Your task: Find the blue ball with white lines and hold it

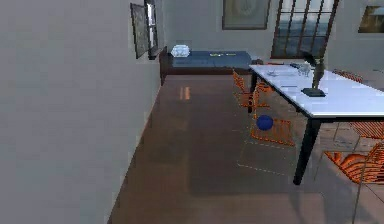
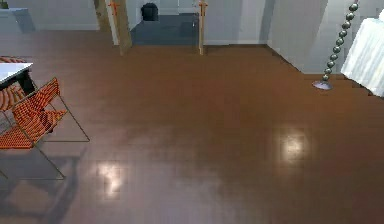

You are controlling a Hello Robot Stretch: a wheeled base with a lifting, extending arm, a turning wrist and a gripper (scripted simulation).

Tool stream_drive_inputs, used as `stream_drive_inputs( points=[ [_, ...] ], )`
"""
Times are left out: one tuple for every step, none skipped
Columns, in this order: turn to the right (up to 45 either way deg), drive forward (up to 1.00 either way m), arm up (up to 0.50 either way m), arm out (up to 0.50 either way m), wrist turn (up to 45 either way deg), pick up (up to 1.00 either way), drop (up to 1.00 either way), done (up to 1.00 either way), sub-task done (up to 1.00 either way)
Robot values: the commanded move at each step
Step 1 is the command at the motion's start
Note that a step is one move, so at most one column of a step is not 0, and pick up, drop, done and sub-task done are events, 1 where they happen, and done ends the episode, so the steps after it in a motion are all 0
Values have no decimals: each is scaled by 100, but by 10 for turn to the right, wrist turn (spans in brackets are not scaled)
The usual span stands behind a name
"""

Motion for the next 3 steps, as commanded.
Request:
stream_drive_inputs(
  points=[
    [210, 0, 0, 0, 0, 0, 0, 0, 0],
    [0, 100, 0, 0, 0, 0, 0, 0, 0],
    [300, 0, 0, 0, 0, 0, 0, 0, 0]
  ],
)
